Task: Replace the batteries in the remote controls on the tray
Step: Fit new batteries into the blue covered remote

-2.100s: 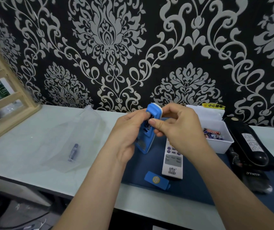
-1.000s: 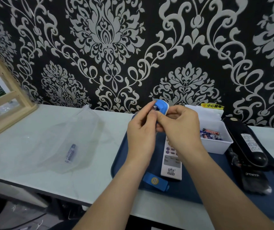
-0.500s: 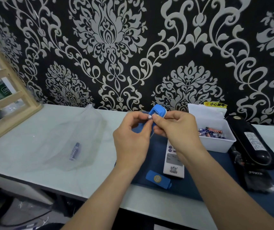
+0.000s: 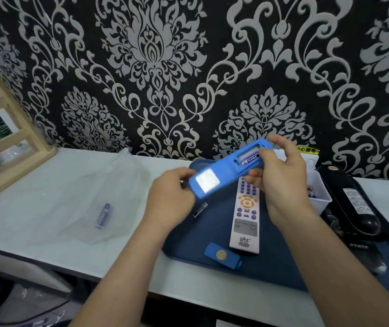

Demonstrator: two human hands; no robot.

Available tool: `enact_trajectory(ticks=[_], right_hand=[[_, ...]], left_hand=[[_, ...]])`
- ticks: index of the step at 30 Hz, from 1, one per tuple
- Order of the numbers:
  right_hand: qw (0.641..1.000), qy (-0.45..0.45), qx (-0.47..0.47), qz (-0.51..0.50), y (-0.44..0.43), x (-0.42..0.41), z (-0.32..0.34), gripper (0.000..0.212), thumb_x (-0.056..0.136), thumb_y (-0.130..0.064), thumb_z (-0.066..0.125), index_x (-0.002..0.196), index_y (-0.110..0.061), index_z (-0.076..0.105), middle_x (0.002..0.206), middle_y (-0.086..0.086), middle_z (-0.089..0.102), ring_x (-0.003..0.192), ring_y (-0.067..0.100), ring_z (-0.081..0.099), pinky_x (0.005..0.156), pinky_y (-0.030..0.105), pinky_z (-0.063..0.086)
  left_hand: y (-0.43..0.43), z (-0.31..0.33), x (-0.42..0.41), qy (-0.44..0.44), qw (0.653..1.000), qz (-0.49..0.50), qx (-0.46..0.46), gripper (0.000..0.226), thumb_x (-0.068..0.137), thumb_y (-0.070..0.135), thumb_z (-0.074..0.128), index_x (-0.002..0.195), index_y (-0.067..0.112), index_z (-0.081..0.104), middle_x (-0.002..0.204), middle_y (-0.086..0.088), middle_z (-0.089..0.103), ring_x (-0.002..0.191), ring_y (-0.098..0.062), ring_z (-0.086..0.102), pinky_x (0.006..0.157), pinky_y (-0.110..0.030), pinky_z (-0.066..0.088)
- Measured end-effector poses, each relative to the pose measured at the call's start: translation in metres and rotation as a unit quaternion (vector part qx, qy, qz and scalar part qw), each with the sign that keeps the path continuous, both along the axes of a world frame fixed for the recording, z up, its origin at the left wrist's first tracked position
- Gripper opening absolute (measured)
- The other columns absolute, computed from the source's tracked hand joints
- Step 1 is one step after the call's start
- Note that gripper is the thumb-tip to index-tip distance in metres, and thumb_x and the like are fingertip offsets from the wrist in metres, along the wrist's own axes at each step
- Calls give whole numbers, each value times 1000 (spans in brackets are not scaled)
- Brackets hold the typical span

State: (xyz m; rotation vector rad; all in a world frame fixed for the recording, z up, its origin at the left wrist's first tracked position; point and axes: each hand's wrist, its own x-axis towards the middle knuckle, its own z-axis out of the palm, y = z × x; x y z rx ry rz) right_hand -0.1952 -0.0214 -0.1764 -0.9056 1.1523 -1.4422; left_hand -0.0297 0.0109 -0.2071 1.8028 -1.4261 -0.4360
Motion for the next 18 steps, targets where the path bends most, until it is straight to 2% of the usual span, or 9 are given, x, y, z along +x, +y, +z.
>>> enact_trajectory(ticks=[1, 3, 4, 5, 7, 9, 12, 14, 18], right_hand=[[999, -48, 9, 0, 0, -1, 1, 21, 101, -11, 48, 112, -25, 58, 94, 8, 67, 53, 7, 60, 52, 20, 53], [989, -145, 31, 23, 2, 2, 2, 19, 101, -8, 49, 113, -18, 60, 99, 11, 66, 61, 14, 63, 56, 22, 55], [984, -169, 44, 44, 4, 4, 2, 18, 100, -6, 50, 112, -15, 60, 100, 13, 67, 63, 15, 65, 57, 22, 56], [981, -174, 55, 71, 6, 7, 1, 16, 99, -5, 51, 110, -13, 60, 100, 14, 69, 64, 16, 68, 57, 22, 56], [979, -131, 70, 138, 9, 13, -1, 15, 96, -2, 55, 108, -9, 61, 97, 13, 71, 64, 15, 70, 57, 22, 56], [975, -41, 78, 203, 10, 14, -1, 18, 94, -4, 60, 112, -9, 62, 91, 9, 74, 67, 16, 72, 56, 23, 55], [953, 67, 84, 284, 11, 11, 1, 15, 93, -11, 62, 107, -11, 68, 87, 6, 77, 75, 15, 73, 56, 21, 53], [940, 85, 85, 319, 13, 12, 2, 13, 94, -13, 61, 103, -11, 70, 87, 7, 77, 77, 15, 72, 57, 21, 53], [935, 42, 94, 338, 14, 15, 0, 13, 95, -20, 61, 99, -12, 71, 87, 9, 75, 77, 17, 71, 60, 24, 54]], left_hand=[[1, 8, -1, 138, 990, -31, -11, 37, 84, -2, 58, 105, 26, 68, 97, 3, 73, 93, -17, 68, 73, -25, 51], [8, 20, -6, 421, 896, -137, 1, 44, 85, -13, 53, 119, 14, 62, 109, -8, 71, 103, -21, 67, 77, -28, 55], [10, 22, -10, 488, 856, -170, -1, 42, 86, -11, 54, 124, 8, 57, 116, -13, 68, 109, -24, 65, 83, -33, 56], [11, 22, -14, 512, 839, -183, -12, 41, 87, -5, 56, 127, 4, 54, 120, -17, 66, 114, -27, 62, 88, -38, 55], [9, 20, -21, 515, 842, -147, -67, 33, 90, 6, 57, 123, 4, 55, 114, -17, 67, 108, -29, 65, 91, -41, 53], [6, 21, -23, 493, 856, -83, -132, 22, 93, 8, 55, 114, 5, 58, 98, -13, 71, 95, -28, 68, 88, -40, 53], [5, 24, -18, 446, 878, -61, -163, 15, 94, 15, 57, 107, 10, 64, 90, -11, 74, 89, -30, 71, 83, -37, 56], [6, 26, -18, 428, 887, -78, -157, 18, 93, 17, 58, 108, 12, 66, 91, -10, 75, 86, -25, 72, 78, -34, 58], [8, 27, -24, 404, 899, -108, -132, 22, 95, 21, 55, 109, 12, 69, 95, -4, 75, 84, -15, 71, 66, -25, 55]])
